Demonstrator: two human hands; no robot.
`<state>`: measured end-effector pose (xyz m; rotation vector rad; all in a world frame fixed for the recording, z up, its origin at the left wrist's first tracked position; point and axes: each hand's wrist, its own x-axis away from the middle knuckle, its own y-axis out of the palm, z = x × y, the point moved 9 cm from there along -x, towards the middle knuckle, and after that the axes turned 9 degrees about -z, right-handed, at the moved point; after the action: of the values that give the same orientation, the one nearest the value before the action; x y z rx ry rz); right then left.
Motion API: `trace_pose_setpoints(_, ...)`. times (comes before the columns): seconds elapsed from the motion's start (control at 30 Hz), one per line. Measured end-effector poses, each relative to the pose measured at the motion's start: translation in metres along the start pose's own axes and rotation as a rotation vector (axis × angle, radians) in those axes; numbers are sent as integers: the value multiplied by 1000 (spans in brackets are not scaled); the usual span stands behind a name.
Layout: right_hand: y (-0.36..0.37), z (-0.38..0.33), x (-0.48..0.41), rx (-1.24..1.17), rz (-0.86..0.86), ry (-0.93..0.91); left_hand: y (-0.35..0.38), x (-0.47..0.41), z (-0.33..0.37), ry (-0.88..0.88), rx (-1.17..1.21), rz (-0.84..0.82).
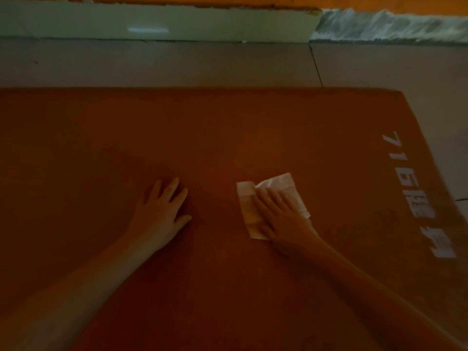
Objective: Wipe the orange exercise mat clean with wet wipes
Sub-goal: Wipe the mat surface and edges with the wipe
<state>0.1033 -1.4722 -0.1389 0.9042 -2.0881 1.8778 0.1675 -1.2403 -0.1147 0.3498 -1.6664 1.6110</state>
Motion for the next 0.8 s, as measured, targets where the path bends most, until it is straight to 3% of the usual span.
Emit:
trace_pose_setpoints(0.1, 1, 50, 19, -8, 9, 247, 16, 16, 7, 4, -10, -47)
trace_pose_setpoints(0.2, 5, 45, 28, -170, 19, 380, 28, 29, 13, -8, -13, -76)
trace_pose_setpoints(0.43, 30, -51, 56, -233, -161, 84, 47, 60, 43, 0, -4, -182)
trace_pose_setpoints(0.67, 36, 4, 96, -235, -154, 348, 56, 67, 50, -32, 78, -135)
trace_pose_setpoints(0.8, 36, -33, 103, -288, -145, 290, 51, 69, 54, 14, 72, -109)
